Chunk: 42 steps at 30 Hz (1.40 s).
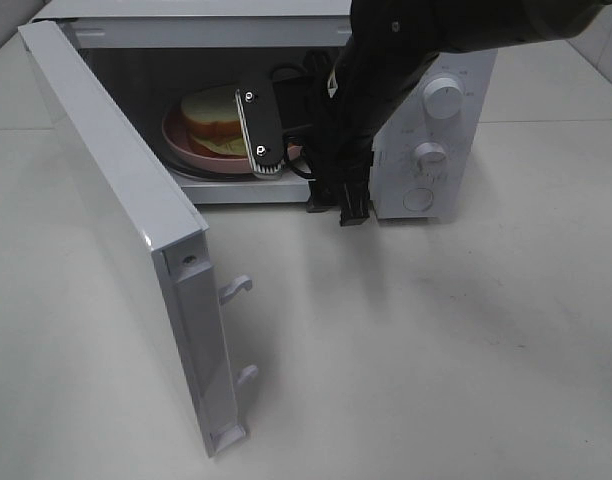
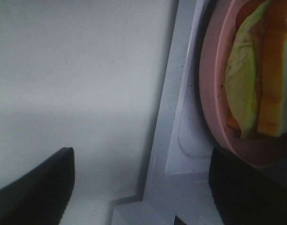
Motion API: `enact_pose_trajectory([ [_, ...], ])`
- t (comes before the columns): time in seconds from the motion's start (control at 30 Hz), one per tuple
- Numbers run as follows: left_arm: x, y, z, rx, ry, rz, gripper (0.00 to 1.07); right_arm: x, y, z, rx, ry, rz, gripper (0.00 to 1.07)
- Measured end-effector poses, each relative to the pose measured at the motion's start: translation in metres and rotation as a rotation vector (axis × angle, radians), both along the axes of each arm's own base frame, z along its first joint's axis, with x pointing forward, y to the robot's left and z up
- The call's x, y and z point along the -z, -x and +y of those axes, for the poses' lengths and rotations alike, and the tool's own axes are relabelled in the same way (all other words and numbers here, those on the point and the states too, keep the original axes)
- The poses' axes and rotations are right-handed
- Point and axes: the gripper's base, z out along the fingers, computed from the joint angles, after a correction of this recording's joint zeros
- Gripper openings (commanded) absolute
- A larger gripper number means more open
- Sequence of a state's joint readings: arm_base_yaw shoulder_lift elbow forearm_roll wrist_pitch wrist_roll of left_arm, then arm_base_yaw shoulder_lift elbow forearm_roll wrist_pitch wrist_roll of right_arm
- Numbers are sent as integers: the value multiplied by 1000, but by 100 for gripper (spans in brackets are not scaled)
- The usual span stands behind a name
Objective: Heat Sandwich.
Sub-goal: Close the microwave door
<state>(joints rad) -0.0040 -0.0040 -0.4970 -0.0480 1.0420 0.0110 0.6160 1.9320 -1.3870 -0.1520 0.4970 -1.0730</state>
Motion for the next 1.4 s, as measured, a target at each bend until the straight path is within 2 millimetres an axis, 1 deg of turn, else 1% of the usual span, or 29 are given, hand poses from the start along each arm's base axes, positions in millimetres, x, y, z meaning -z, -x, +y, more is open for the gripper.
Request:
enact_pose_trajectory([
  [0.1,0,0,0,0,0,0,101,-6,11,-8,6,-2,3,76],
  [0.13,0,0,0,0,0,0,101,-6,11,-8,6,-2,3,76],
  [0.23,0,0,0,0,0,0,101,-9,19,-13,26,-11,11,76],
  [0.27,0,0,0,0,0,0,101,-10,25,-17,40,-16,18,76],
  [0.33,0,0,0,0,0,0,101,-12,27,-19,43,-17,18,76],
  [0.4,0,0,0,0,0,0,101,-15,36,-25,48,-20,20,76],
  [0.5,0,0,0,0,0,0,101,-15,42,-29,51,-19,25,76],
  [0.57,0,0,0,0,0,0,101,-17,51,-36,67,-26,31,76],
  [0.67,0,0,0,0,0,0,101,-17,57,-40,71,-25,35,76],
  [0.73,0,0,0,0,0,0,101,-17,66,-47,74,-21,43,76],
  [0.83,0,0,0,0,0,0,101,-18,72,-51,82,-26,45,76],
  [0.87,0,0,0,0,0,0,101,-21,78,-55,87,-34,41,76],
  [0.93,0,0,0,0,0,0,101,-22,81,-57,91,-39,38,76],
  [1.03,0,0,0,0,0,0,101,-25,93,-65,114,-59,37,76],
  [1.07,0,0,0,0,0,0,101,-25,93,-65,114,-59,37,76],
  [1.13,0,0,0,0,0,0,101,-26,99,-70,125,-70,34,76],
  [1.2,0,0,0,0,0,0,101,-29,109,-77,147,-88,32,76],
  [1.27,0,0,0,0,0,0,101,-29,112,-79,154,-92,34,76],
  [1.37,0,0,0,0,0,0,101,-32,125,-88,192,-124,32,76],
  [1.4,0,0,0,0,0,0,101,-32,125,-88,192,-124,32,76],
])
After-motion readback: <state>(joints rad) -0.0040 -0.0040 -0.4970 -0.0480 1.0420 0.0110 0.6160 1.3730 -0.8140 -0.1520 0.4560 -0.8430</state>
